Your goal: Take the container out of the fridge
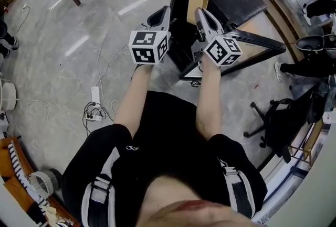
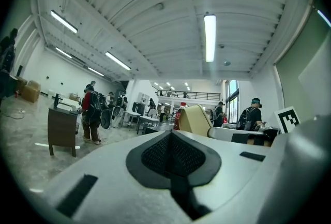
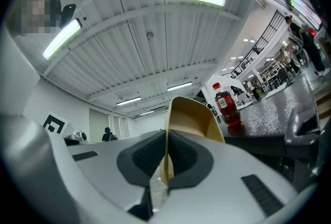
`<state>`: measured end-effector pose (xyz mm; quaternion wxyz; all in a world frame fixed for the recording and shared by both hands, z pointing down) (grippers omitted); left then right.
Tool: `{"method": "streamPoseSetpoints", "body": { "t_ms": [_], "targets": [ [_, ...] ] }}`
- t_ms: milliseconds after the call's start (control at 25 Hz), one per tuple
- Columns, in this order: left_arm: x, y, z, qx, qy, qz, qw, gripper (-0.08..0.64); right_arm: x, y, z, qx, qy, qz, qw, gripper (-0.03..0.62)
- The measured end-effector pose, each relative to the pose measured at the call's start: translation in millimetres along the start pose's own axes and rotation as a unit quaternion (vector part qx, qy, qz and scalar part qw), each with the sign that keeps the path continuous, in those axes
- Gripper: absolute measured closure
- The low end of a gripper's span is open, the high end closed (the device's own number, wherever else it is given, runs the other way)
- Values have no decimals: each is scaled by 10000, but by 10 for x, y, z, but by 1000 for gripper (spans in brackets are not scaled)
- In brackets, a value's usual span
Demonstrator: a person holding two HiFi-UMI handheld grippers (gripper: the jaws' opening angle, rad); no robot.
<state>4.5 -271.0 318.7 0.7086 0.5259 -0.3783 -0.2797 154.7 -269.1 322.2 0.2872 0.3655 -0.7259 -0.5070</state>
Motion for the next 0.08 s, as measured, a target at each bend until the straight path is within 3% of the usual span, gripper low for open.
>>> {"method": "streamPoseSetpoints", "body": {
  "t_ms": [80],
  "targets": [
    [11, 0, 2, -5, 1, 4, 10000, 552, 12, -4, -4, -14, -6, 8, 10000, 577]
  ]
}}
Point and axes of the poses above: the fingertips, and each gripper's own axes: x forward along the fingers, z to its left, y out of its underside, the point moved 4 cm from there along -x, backward along the fingers, and after that the axes turned 14 degrees about z, right-handed, at the moved point
